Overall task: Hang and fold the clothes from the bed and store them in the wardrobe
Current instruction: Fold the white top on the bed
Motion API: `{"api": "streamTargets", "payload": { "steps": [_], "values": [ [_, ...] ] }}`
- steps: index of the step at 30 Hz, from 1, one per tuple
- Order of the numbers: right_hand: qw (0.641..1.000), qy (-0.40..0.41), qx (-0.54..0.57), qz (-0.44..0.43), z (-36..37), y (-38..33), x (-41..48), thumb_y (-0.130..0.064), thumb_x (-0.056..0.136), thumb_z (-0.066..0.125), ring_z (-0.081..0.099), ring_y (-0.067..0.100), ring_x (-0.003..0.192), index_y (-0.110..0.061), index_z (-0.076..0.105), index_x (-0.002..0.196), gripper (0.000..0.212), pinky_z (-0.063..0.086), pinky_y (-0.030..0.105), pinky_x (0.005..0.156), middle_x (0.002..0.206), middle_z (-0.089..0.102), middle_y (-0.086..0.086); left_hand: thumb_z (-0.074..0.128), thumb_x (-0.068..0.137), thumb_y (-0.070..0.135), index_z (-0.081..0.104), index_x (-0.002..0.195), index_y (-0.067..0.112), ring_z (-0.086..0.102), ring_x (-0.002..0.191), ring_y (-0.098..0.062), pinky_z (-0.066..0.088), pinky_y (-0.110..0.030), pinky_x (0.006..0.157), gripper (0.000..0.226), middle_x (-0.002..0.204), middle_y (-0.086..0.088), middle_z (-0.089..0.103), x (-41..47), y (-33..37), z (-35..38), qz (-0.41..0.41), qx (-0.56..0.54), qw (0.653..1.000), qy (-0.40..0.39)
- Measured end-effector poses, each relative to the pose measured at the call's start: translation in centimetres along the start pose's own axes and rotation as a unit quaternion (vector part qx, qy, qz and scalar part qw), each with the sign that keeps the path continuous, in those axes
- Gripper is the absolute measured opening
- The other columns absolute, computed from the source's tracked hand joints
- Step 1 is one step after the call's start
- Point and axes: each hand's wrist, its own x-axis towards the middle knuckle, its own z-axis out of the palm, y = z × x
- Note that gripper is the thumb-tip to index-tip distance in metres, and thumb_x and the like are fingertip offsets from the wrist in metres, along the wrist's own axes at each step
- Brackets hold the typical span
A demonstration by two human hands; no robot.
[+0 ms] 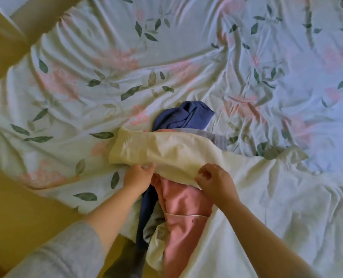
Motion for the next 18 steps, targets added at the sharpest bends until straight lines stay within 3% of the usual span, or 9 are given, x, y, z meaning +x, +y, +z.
{"api": "streamTargets", "payload": {
  "steps": [2,4,7,9,11,14,18],
  "values": [
    [1.000,0.001,-0.013,-0.014,1.4,0.7,-0.7,-0.026,0.077,0.078,0.058,0.014,0.092,-0.018,0.067,0.105,0.031,0.047,0.027,0.078,0.102,0.059,-0.007,0.062,0.091,0.038,0.055,0.070,0.016,0.069,0.090,-0.035,0.056,-0.049,0.085,0.032,0.089,-0.017,0.068,0.9,-0.6,1.2,-0.055,-0.092,0.994,-0.006],
    [1.000,0.010,-0.021,-0.020,2.2,1.2,-1.0,-0.026,0.079,0.076,0.057,0.019,0.099,-0.015,0.067,0.113,0.037,0.046,0.028,0.081,0.109,0.061,-0.002,0.067,0.088,0.038,0.057,0.073,0.019,0.070,0.087,-0.033,0.057,-0.049,0.085,0.025,0.085,-0.009,0.067,1.7,-0.7,2.0,-0.075,-0.150,0.986,0.005],
    [0.999,0.035,-0.011,-0.016,2.5,1.5,-1.0,-0.026,0.084,0.073,0.059,0.020,0.096,-0.015,0.069,0.107,0.026,0.047,0.029,0.079,0.103,0.063,-0.002,0.076,0.080,0.036,0.058,0.077,0.020,0.066,0.066,-0.021,0.060,-0.033,0.064,0.025,0.076,-0.003,0.064,2.3,0.1,2.8,-0.123,-0.251,0.959,0.036],
    [0.999,0.044,-0.007,-0.017,2.4,1.6,-1.1,-0.026,0.084,0.072,0.061,0.018,0.090,-0.016,0.069,0.098,0.017,0.049,0.030,0.074,0.097,0.063,-0.005,0.076,0.082,0.027,0.058,0.077,0.015,0.057,0.056,-0.014,0.053,-0.023,0.047,0.022,0.070,-0.003,0.061,2.5,0.5,3.0,-0.164,-0.314,0.934,0.035],
    [0.999,0.040,-0.002,-0.026,2.1,1.6,-1.2,-0.025,0.082,0.074,0.061,0.016,0.087,-0.016,0.068,0.095,0.016,0.051,0.031,0.072,0.093,0.062,-0.007,0.072,0.085,0.019,0.058,0.075,0.013,0.051,0.052,-0.011,0.047,-0.021,0.044,0.018,0.067,-0.004,0.057,2.6,0.7,2.8,-0.185,-0.338,0.923,0.026],
    [1.000,0.011,-0.009,-0.025,1.7,1.8,-1.4,-0.026,0.079,0.078,0.057,0.015,0.089,-0.016,0.067,0.101,0.026,0.048,0.029,0.073,0.096,0.059,-0.007,0.068,0.088,0.013,0.059,0.078,0.013,0.053,0.059,-0.012,0.048,-0.023,0.055,0.013,0.073,-0.005,0.059,2.0,1.4,2.1,-0.165,-0.387,0.906,0.040],
    [0.999,0.035,0.000,-0.006,0.9,1.7,-1.7,-0.011,0.088,0.063,0.057,0.020,0.078,-0.012,0.066,0.089,0.003,0.045,0.032,0.067,0.085,0.061,0.000,0.065,0.090,0.008,0.061,0.086,0.012,0.064,0.078,-0.013,0.054,-0.021,0.064,0.007,0.088,-0.005,0.065,-0.3,3.3,-0.1,-0.076,-0.457,0.885,0.047]
  ]
}}
